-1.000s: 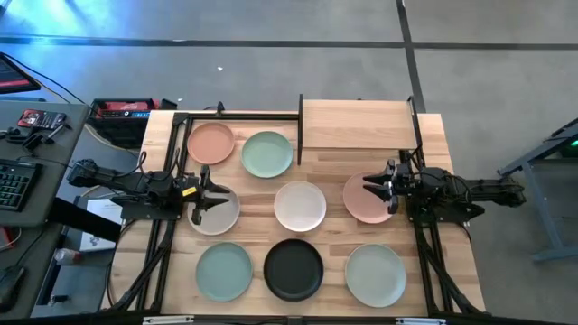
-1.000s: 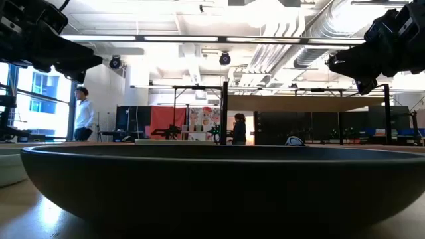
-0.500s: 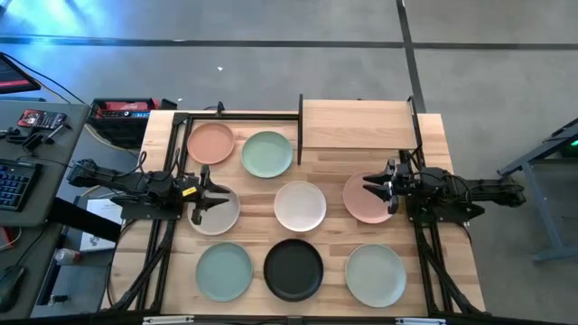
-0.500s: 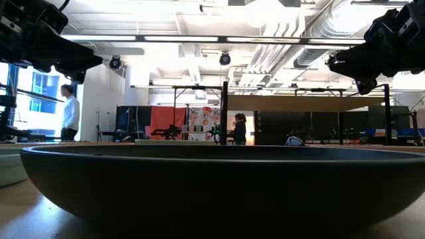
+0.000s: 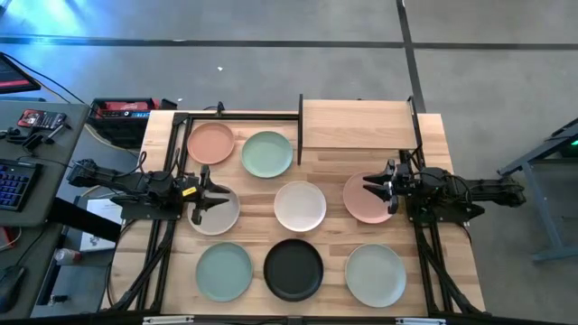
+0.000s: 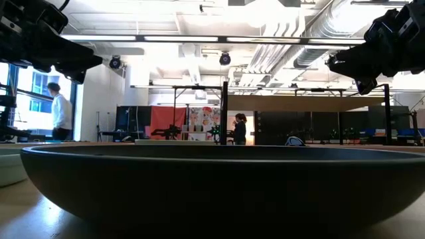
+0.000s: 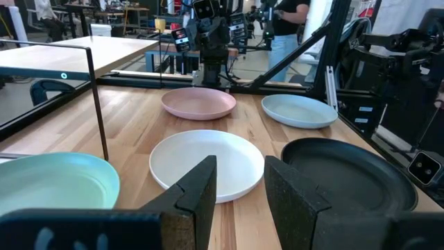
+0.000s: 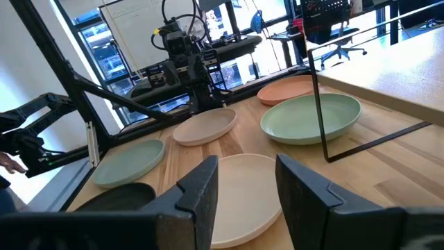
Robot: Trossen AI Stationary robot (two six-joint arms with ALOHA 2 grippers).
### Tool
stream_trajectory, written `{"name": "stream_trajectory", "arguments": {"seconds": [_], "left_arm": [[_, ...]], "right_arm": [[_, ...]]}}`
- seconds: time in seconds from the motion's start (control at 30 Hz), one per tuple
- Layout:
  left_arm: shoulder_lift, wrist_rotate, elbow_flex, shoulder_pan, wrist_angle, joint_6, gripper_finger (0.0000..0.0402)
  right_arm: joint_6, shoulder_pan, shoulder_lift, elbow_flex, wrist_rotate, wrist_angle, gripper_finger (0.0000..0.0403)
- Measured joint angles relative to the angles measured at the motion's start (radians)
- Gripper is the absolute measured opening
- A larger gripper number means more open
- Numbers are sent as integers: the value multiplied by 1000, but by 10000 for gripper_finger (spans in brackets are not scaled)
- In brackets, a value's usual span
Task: Place and stack plates onto a shelf
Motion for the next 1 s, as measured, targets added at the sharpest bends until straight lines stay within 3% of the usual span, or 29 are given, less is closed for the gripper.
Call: {"name": "stream_trajectory", "arguments": {"seconds": [0.43,1.0], "left_arm": [[0,0,0,0,9,-13,110],[0,-7,0,0,9,-283,110]], "right_arm": [[0,0,0,0,0,0,129],[0,0,0,0,0,0,129]]}}
